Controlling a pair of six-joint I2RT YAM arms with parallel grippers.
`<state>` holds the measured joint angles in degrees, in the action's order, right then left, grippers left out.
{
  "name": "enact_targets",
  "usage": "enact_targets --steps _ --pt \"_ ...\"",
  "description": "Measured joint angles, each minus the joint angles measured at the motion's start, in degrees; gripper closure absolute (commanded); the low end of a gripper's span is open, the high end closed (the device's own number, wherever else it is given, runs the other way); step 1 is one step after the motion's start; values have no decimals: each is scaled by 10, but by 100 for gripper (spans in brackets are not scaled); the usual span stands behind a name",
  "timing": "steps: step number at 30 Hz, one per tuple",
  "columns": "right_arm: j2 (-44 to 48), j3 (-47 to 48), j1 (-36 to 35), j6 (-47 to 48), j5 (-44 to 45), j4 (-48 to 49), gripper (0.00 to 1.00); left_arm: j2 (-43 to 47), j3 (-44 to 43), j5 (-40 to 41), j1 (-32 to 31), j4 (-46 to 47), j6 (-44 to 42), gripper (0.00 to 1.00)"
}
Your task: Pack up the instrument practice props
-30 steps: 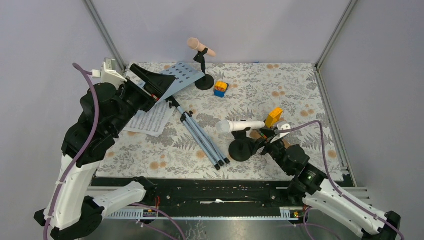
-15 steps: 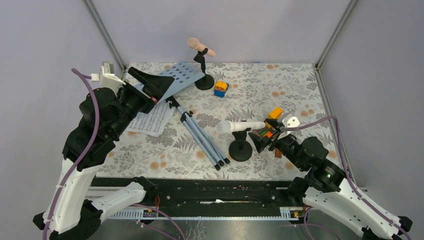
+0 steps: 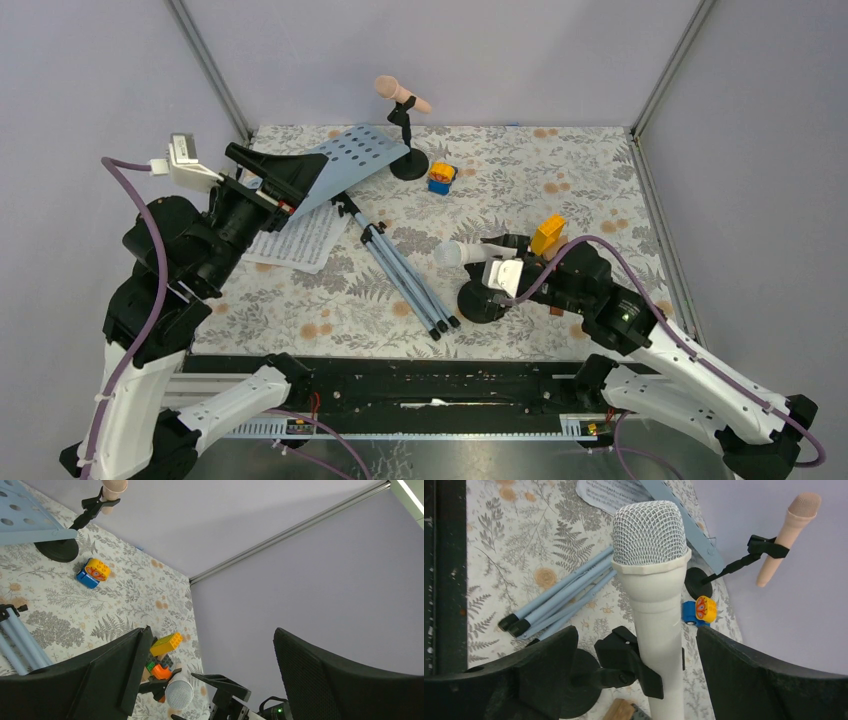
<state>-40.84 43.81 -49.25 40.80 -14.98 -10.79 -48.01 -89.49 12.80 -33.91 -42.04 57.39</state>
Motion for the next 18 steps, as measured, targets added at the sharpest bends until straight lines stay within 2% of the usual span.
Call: enact_targets --steps 6,12,16,18 --pt "-43 6 0 78 4 -1 7 10 6 8 0 11 -7 1" --pt "-57 5 0 111 5 20 19 17 12 12 0 20 -15 1" --pt "-57 0 0 120 10 62 30 19 20 12 0 32 -20 1" --pt "-57 -2 0 122 17 80 32 23 33 13 0 38 -28 1"
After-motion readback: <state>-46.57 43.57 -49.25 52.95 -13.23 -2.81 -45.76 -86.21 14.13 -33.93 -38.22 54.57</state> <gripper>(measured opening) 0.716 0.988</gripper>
